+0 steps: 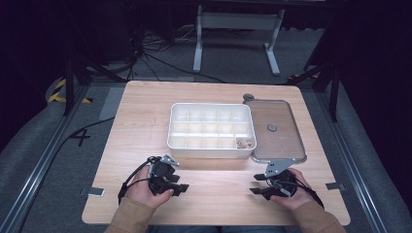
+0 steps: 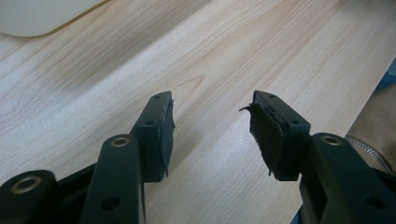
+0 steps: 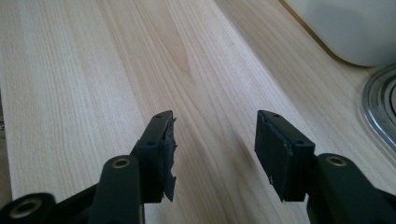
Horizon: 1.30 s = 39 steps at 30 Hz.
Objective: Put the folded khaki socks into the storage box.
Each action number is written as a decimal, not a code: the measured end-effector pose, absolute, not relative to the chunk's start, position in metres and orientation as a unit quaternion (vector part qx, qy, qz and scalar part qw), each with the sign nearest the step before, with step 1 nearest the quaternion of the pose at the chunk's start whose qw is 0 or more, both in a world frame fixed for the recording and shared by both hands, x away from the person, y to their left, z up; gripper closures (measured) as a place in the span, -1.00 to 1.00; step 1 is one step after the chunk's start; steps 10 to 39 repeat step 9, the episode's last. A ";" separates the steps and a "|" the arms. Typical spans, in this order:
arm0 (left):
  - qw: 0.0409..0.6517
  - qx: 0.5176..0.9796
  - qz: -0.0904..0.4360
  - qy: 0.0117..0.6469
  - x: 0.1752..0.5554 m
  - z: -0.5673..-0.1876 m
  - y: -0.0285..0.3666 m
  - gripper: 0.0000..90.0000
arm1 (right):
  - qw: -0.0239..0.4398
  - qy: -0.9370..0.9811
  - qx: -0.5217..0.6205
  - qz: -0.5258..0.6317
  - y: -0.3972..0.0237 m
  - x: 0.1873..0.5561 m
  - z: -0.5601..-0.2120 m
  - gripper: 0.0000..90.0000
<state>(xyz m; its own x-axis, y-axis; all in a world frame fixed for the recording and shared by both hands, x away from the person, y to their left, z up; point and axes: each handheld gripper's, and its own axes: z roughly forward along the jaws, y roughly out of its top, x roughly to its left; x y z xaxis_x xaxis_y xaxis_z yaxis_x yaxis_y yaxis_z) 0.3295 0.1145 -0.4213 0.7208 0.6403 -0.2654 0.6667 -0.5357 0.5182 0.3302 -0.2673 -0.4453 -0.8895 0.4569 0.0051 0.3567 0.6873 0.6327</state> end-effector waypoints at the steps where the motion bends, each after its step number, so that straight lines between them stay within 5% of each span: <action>1: 0.304 0.878 -0.018 0.370 0.330 -0.422 0.114 0.11 | 0.080 0.916 0.218 0.327 -0.266 0.330 -0.446 0.06; 39: 0.299 0.880 -0.021 0.368 0.332 -0.426 0.115 0.07 | 0.087 0.915 0.218 0.329 -0.265 0.331 -0.449 0.05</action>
